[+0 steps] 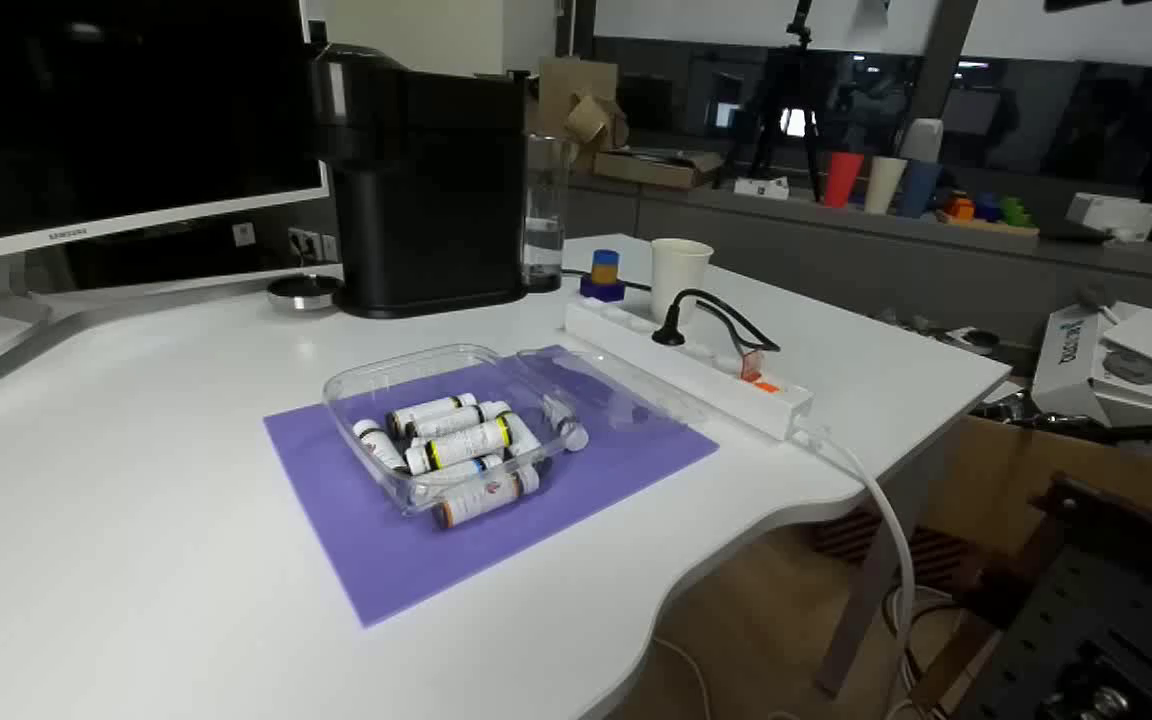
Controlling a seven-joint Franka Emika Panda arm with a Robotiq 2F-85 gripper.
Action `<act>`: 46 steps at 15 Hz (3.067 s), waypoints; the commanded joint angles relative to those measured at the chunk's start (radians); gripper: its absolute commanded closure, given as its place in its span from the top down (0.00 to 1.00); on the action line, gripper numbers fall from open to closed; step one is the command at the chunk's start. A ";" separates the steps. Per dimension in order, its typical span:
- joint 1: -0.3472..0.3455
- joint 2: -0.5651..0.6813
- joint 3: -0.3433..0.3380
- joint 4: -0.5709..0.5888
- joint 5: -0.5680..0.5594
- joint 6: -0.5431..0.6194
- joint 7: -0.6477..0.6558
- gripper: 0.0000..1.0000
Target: Close the lid of the clear bowl
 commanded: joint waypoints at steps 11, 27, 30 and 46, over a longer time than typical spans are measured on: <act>0.018 -0.053 -0.007 -0.028 0.039 0.091 0.098 1.00; 0.016 0.576 -0.014 -0.061 0.543 1.028 0.432 1.00; -0.006 0.690 0.011 -0.052 0.528 1.040 0.508 1.00; 0.310 0.732 0.019 -0.012 1.483 1.308 0.260 1.00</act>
